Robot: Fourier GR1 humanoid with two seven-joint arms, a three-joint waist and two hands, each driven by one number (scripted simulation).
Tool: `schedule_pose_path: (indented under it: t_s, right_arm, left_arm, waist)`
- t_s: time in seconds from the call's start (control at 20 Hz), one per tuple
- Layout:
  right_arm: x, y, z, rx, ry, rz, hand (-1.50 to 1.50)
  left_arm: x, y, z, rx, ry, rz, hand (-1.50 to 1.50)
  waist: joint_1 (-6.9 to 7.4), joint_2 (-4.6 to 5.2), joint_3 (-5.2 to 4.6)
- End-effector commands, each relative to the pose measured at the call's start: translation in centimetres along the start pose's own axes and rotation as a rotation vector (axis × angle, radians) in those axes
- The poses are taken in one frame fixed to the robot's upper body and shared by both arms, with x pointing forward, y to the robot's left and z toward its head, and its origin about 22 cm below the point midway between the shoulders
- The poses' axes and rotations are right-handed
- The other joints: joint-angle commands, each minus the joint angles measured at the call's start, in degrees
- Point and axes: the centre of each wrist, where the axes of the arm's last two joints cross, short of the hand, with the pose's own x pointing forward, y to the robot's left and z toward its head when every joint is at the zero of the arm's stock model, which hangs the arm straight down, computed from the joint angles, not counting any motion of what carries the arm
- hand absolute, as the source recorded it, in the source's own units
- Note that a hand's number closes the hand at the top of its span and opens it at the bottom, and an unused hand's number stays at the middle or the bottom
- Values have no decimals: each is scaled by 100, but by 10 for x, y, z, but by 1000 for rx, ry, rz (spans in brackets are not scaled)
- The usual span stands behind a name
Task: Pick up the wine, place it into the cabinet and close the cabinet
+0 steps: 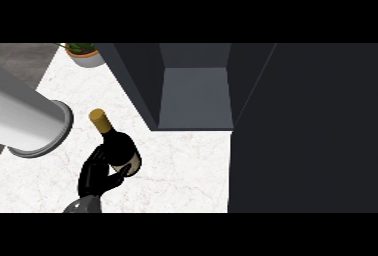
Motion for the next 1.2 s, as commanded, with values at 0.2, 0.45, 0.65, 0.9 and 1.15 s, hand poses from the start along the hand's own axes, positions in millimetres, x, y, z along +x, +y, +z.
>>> schedule_pose_path:
  t_s: [0.2,0.45,0.65,0.9,1.15]
  right_arm:
    - [-3,-1,13,-17,-9,0,-150]
    - [2,2,4,-8,2,6,-150]
    - [-7,2,-7,-8,-7,7,-150]
    - [-6,-3,-4,-26,14,26,-150]
    - [-8,-13,-5,-20,17,5,-150]
  left_arm:
    - [-1,0,-6,-26,30,22,150]
    - [-3,-10,-16,-25,3,-18,150]
    - [-14,19,40,-43,-19,-2,150]
    - [-20,37,102,-53,17,24,150]
    - [-11,6,81,-105,-49,71,150]
  waist:
    - [-7,12,-15]
    - [-23,19,-18]
    - [43,9,-15]
    - [145,-15,-9]
    - [69,-1,-9]
